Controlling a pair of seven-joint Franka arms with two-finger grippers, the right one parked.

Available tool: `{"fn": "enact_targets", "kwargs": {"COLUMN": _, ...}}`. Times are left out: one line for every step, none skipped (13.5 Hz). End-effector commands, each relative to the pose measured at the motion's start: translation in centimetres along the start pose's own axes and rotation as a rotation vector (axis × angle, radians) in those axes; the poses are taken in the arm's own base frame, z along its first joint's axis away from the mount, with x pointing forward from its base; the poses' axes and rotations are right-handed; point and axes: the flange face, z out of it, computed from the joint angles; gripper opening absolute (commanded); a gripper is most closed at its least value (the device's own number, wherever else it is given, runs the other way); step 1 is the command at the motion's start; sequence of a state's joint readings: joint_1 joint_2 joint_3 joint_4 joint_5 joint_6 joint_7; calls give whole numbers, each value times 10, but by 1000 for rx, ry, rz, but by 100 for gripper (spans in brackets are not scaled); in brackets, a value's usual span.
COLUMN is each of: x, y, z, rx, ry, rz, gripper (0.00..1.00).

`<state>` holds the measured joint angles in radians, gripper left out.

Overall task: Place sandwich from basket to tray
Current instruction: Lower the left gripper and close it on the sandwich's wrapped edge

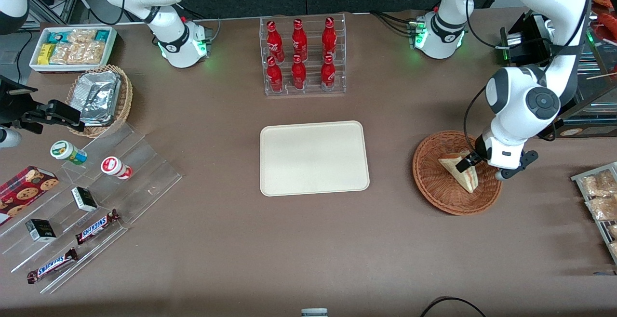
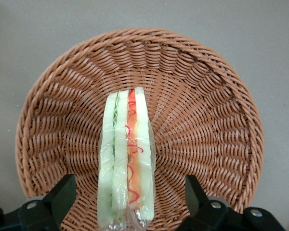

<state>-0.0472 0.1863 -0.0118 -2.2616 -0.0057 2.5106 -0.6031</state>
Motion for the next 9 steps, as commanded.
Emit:
{"fn": "enact_targets", "kwargs": {"x": -13, "y": -4, "z": 20, "rx": -17, "ry": 11, "rz": -16, "gripper": 100}}
{"fn": "enact_targets", "kwargs": {"x": -15, "y": -6, "z": 26, "rx": -22, "ry": 18, "rz": -16, "gripper": 100}}
{"fn": "enact_targets", "kwargs": {"x": -17, "y": -7, "z": 29, "rx": -25, "ry": 22, "rz": -17, "gripper": 100}}
{"fn": "enact_targets", "kwargs": {"x": -18, "y": -6, "z": 31, "rx": -23, "ry": 20, "rz": -15, "gripper": 100}}
{"fn": "enact_targets", "kwargs": {"x": -19, "y": -7, "z": 33, "rx": -21, "ry": 16, "rz": -14, "gripper": 100}}
{"fn": "enact_targets", "kwargs": {"x": -20, "y": -8, "z": 34, "rx": -18, "ry": 12, "rz": -14, "gripper": 97}}
{"fn": "enact_targets", "kwargs": {"x": -21, "y": -9, "z": 34, "rx": -16, "ry": 10, "rz": -14, "gripper": 75}}
{"fn": "enact_targets", "kwargs": {"x": -21, "y": -9, "z": 33, "rx": -14, "ry": 7, "rz": -14, "gripper": 37}}
{"fn": "enact_targets", "kwargs": {"x": -21, "y": -9, "z": 32, "rx": -14, "ry": 7, "rz": -15, "gripper": 7}}
